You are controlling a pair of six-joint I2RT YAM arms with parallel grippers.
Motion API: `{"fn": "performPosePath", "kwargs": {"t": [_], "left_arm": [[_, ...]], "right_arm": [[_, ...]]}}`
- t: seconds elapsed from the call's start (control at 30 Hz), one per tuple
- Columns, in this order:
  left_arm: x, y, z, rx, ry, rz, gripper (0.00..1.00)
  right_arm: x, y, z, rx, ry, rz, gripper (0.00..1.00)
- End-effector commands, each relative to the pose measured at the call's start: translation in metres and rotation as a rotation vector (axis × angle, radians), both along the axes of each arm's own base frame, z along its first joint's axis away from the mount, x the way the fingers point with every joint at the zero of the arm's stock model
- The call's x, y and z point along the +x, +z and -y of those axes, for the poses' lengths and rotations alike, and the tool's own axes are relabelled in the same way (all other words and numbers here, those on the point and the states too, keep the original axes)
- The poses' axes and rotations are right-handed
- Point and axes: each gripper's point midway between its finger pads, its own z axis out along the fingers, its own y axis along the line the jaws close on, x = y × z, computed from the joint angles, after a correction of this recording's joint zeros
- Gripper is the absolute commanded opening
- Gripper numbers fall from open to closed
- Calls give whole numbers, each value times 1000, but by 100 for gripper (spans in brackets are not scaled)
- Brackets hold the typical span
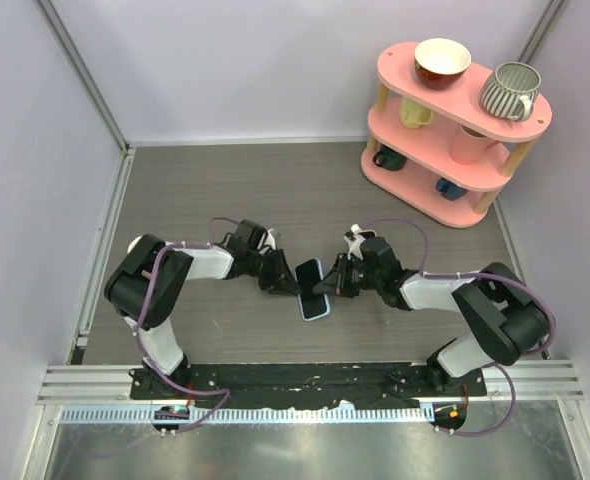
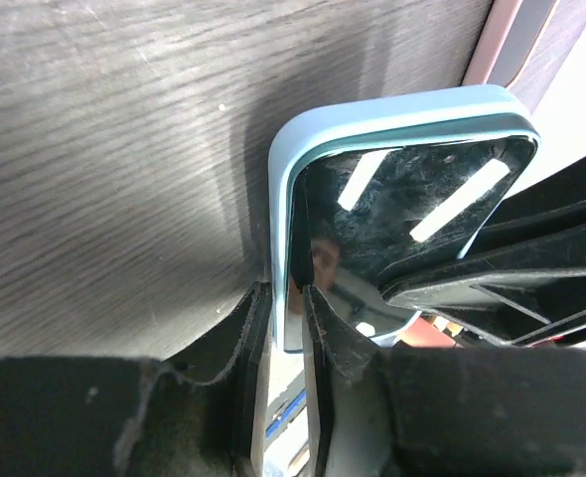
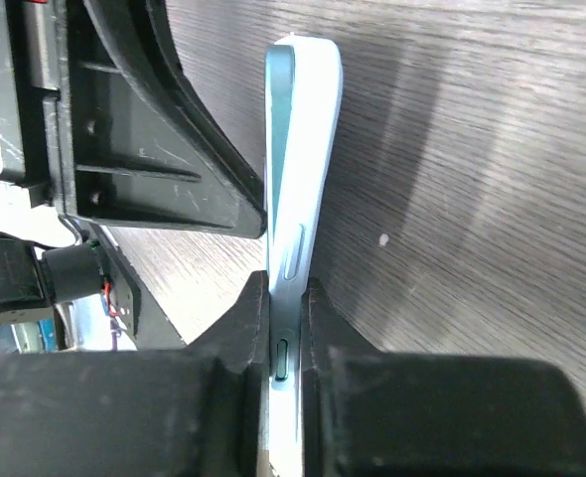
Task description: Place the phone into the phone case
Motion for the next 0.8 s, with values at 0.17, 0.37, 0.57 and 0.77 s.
{"fn": "performPosePath", "kwargs": {"t": [0.17,0.37,0.57,0.77], "left_arm": [[46,105,-25,-9,-12,323,57],[32,203,-32,-105,-324,740,75],[-17,219,-20,-365,-566,759,77],[-44,213,-5,-425,-667,661,74]], "right_arm": [[-15,36,0,-2,164,176,1],[-36,86,-9,108,332,288,1],[-59,146,-15,266,481,452,1],[-66,173,-9,248,531,579,1]]}}
